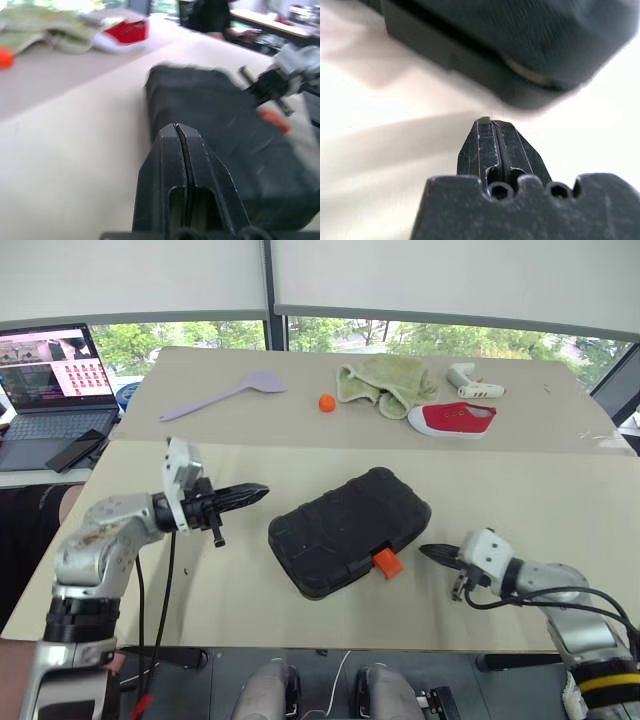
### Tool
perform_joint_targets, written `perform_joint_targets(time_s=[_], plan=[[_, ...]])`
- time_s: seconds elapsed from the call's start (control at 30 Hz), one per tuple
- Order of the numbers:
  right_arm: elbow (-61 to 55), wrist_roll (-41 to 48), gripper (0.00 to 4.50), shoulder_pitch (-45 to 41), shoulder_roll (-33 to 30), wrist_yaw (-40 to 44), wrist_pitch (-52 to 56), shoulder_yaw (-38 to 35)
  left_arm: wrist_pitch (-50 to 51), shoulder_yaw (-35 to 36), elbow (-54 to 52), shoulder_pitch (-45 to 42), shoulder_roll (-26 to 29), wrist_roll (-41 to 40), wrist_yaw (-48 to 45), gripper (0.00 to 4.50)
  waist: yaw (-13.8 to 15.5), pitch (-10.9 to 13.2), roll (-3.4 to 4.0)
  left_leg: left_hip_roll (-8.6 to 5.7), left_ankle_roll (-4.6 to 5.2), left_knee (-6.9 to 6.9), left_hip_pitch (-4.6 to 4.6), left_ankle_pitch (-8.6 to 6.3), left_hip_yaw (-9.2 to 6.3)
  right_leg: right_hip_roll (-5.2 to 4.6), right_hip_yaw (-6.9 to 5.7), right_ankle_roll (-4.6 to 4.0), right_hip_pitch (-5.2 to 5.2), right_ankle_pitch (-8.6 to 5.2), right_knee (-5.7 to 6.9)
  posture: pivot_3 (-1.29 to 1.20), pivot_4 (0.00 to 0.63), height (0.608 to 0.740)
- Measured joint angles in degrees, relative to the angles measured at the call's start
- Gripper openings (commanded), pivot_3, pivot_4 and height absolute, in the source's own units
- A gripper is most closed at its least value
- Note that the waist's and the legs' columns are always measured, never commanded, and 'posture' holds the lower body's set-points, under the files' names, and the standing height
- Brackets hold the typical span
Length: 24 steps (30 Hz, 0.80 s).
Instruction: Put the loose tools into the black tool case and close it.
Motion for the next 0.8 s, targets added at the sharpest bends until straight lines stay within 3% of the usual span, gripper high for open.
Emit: perform_joint_targets(time_s=[0.23, 0.37, 0.47, 0.8], plan=[[-9.0, 7.3, 0.00, 10.3, 2.2, 1.6, 2.2, -2.6, -1.6, -20.1, 6.7, -8.7, -14.3, 9.7, 0.1, 0.08, 0.3, 0.0, -0.01, 0.01, 0.03, 0.10, 0.04, 0.01, 0.04, 0.29, 0.15, 0.00, 0.06, 0.03, -0.01, 0.00, 0.150, 0.740], [-14.5, 10.0, 0.00, 13.5, 2.8, 0.0, 6.9, -3.5, -5.5, -26.1, 10.5, -13.3, -15.6, 18.4, 1.9, 0.08, 0.0, -0.3, 0.43, 0.09, 0.10, 0.08, 0.23, -0.05, 0.00, 0.32, 0.28, -0.04, 0.15, 0.04, -0.01, 0.00, 0.150, 0.740], [-19.2, 12.5, 0.00, 15.2, 2.9, -0.3, 10.6, -3.8, -5.5, -28.3, 10.3, -13.4, -16.0, 21.3, 2.1, 0.08, 0.2, -0.6, 0.77, 0.08, 0.66, 0.08, 0.58, -0.41, -0.11, 0.17, 0.20, 0.00, 0.61, 0.00, -0.14, 0.00, 0.150, 0.740], [-21.9, 11.7, 0.00, 14.2, 5.6, -1.2, 13.9, 0.3, -4.9, -28.6, 7.6, -10.6, -16.2, 22.3, 3.3, 0.08, 0.1, -1.7, 0.63, 0.07, 0.61, 0.07, 0.71, -0.60, -0.28, -0.02, 0.13, 0.03, 0.78, -0.14, -0.19, 0.00, 0.150, 0.740]])
